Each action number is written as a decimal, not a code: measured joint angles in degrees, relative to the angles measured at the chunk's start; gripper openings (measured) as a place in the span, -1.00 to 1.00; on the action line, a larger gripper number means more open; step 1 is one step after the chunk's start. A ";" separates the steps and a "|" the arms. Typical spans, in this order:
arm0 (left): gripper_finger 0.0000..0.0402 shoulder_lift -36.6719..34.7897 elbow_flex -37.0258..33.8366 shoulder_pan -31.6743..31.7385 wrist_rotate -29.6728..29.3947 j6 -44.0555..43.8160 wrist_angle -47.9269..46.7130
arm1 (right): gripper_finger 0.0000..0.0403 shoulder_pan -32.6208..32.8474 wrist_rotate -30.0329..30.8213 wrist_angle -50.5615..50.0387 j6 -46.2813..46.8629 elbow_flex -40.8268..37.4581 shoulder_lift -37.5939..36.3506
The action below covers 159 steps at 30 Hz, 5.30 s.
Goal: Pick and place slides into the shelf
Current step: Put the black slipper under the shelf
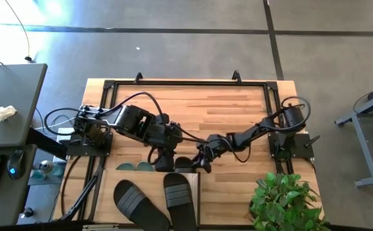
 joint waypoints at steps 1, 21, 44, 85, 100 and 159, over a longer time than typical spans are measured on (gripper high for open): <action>0.00 0.00 0.00 0.00 0.00 -0.01 -0.11 | -0.11 -0.05 0.42 -1.19 -0.48 0.00 -0.58; 0.00 0.00 0.00 0.00 -0.15 -0.04 -0.13 | -0.20 -1.21 2.76 -13.69 -16.12 0.33 -5.22; 0.00 0.00 0.00 0.00 -0.17 -0.17 -0.10 | -0.79 -2.30 0.90 -14.73 -26.08 0.53 -13.16; 0.00 0.00 0.00 0.00 -0.61 -0.58 -0.07 | -1.00 5.11 -0.27 -27.19 -31.16 9.55 -3.58; 0.00 0.02 1.51 0.00 1.23 1.50 -1.67 | -1.00 5.15 1.17 -29.38 -30.13 9.44 -3.50; 0.00 -5.88 3.13 6.38 -3.66 11.46 2.81 | -1.00 -2.08 -10.92 -35.49 -29.97 17.16 2.63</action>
